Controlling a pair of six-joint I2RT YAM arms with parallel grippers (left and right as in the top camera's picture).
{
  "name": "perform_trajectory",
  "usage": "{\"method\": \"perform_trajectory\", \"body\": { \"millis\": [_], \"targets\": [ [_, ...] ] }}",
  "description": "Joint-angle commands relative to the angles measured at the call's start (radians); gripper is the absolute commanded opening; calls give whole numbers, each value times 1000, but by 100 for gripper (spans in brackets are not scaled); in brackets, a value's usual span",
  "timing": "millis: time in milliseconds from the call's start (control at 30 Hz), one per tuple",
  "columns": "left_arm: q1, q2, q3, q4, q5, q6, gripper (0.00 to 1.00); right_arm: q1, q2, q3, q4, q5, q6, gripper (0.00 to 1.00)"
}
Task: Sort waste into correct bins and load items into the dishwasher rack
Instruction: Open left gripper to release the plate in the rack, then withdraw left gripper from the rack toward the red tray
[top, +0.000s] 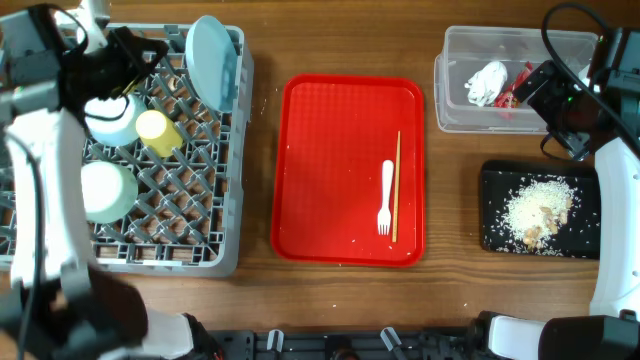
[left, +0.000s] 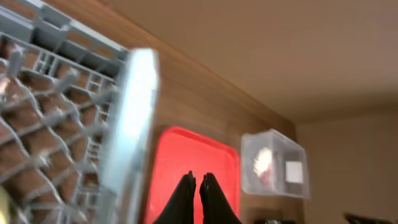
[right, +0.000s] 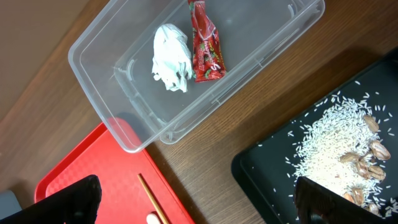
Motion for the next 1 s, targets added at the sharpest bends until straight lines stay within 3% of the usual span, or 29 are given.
{"method": "perform_trajectory", "body": {
  "millis": [0,33,67,100,233,367,533,700,867,967],
  "targets": [
    [-23,-167,3,-122,22,24,15,-1,-12,7,0,21,-19,100],
    [-32,-202,3,-186,22,24,28,-1,-12,7,1,21,-19,100],
    [-48,-233,3,-249,22,18,77,-1,-12,7,1,21,-19,100],
    [-66,-251,3,-291,23,17,100,0,-12,7,1,21,-19,100],
    [-228,-265,3,-455,16,18,100,-1,-12,7,1,21,-19,100],
    [-440,-233,1,-470,-85,-7,100,-1,-12,7,1,21,-19,100],
    [-766,-142,1,-433,-564,-335,98,-1,-12,7,1,21,-19,100],
    [-981,19,1,-376,-828,-541,91,-1,-12,7,1,21,-19,100],
    [-1115,225,1,-200,-863,-549,80,-1,-12,7,1,21,-19,100],
    [-1147,326,1,-174,-907,-595,77,0,-12,7,1,21,-18,100]
  ]
}}
